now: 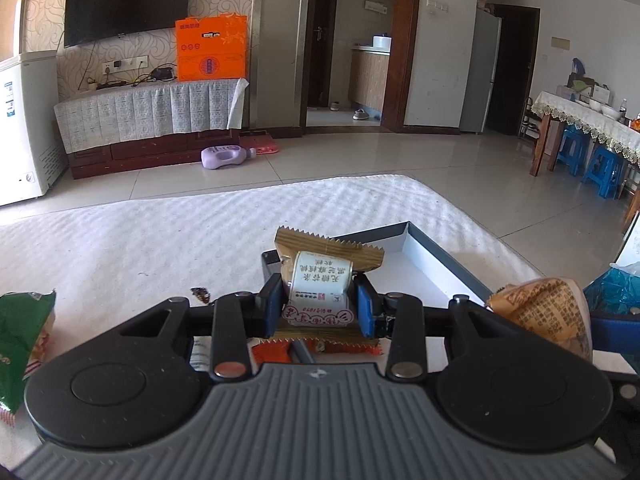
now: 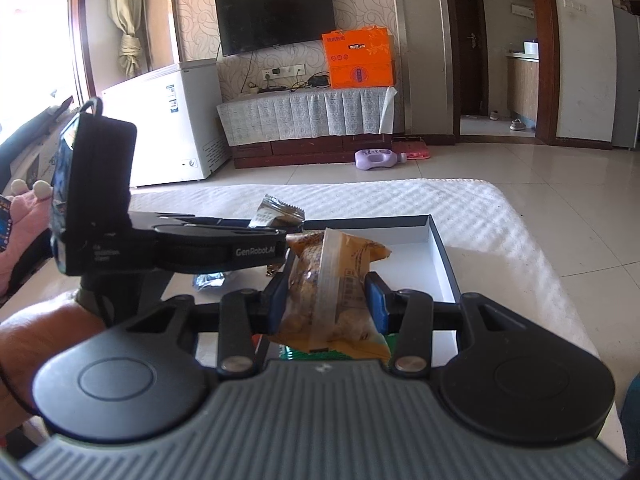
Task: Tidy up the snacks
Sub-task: 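Carry the wrapped cake toward the box with the left gripper while the right holds the pastry bag, then lower the wrapped cake into the box and open the left gripper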
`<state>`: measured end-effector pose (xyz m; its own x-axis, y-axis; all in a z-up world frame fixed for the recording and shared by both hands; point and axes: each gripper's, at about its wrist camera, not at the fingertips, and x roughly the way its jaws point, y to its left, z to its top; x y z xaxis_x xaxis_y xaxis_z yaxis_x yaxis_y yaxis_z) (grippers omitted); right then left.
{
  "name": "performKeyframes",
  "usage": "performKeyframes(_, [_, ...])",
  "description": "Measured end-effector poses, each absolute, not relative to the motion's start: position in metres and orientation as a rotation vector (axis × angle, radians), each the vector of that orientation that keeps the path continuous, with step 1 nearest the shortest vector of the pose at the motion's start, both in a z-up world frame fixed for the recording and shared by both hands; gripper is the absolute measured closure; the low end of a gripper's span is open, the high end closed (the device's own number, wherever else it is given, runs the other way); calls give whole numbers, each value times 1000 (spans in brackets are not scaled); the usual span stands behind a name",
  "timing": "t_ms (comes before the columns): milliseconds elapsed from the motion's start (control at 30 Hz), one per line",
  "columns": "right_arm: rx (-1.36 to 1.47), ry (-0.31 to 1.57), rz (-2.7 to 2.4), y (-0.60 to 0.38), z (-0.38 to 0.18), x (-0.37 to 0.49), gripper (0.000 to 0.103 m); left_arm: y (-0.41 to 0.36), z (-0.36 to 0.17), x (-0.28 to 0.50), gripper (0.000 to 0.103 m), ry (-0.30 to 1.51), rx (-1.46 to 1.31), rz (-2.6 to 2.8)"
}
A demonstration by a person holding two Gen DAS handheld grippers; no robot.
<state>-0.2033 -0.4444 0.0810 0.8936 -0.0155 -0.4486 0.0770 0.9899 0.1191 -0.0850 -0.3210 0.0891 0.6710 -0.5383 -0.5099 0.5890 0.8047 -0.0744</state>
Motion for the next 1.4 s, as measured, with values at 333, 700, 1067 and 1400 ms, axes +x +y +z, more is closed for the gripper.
performKeyframes(333, [145,473,-67,-458,79,-210,58,-354,79,-66,60,563,103,-661])
performKeyframes(700, [143,485,-72,-462,80,-214,58,-382,59,-52,60,622,126,-664])
performKeyframes(1067, [141,490,-75,-464,79,-216,58,-391,45,-47,59,652,144,-661])
performKeyframes(1400, [143,492,-78,-466,79,-216,58,-394,45,-48,40,640,153,-660])
